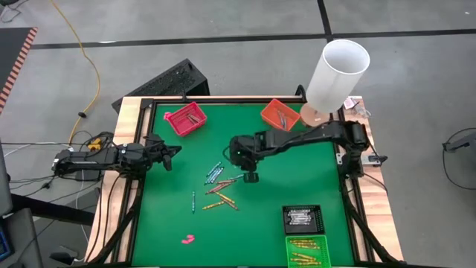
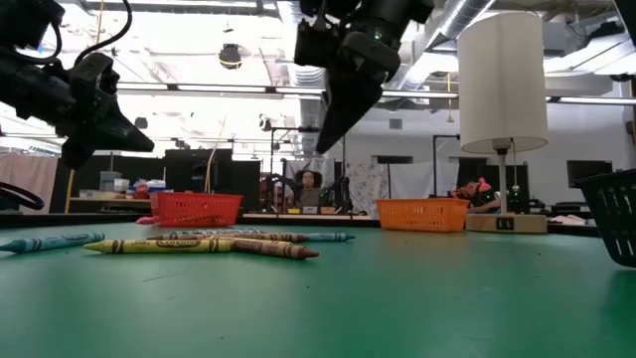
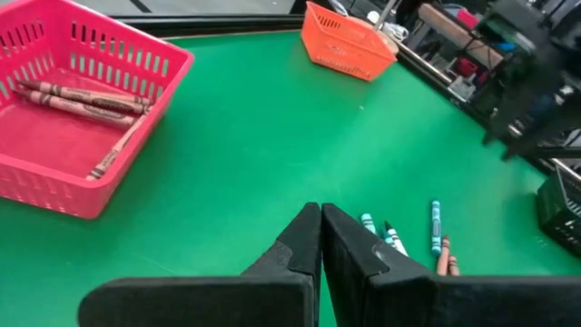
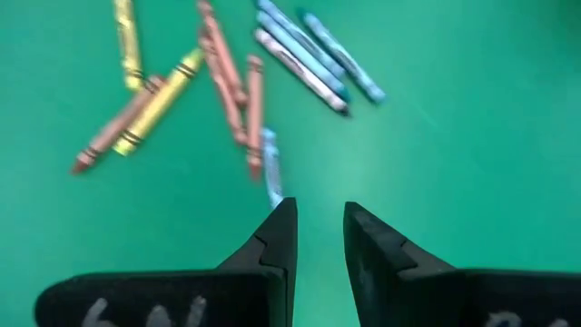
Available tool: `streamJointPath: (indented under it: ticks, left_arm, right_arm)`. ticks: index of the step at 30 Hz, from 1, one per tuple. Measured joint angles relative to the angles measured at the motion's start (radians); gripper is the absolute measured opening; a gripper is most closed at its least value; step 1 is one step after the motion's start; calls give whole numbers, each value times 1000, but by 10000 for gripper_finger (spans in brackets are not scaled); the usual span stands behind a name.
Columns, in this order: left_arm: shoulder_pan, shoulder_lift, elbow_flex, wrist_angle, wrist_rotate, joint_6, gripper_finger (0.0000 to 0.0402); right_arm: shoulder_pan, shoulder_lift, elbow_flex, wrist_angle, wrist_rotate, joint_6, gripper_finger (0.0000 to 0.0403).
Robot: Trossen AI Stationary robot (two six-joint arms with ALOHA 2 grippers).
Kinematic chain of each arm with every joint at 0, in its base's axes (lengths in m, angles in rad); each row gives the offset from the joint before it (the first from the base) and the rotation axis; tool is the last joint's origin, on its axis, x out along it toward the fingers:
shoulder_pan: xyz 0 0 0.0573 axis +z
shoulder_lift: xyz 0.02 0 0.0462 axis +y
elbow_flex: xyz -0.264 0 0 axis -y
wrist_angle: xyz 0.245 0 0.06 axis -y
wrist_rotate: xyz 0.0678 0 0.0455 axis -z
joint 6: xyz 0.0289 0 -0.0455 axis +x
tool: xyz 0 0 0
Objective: Sort crayons
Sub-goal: Put the blue crayon into the orange bin
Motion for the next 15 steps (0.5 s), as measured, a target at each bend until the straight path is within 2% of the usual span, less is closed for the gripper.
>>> streamJointPath:
  ticks: [5, 15]
  left_arm:
    - [0, 0, 0, 0, 0, 13, 0]
    - [0, 0, 0, -1, 0, 16, 0]
  right_arm:
    - [26, 2, -74, 159, -89, 24, 87]
    - [40, 6, -222, 312, -88, 40, 87]
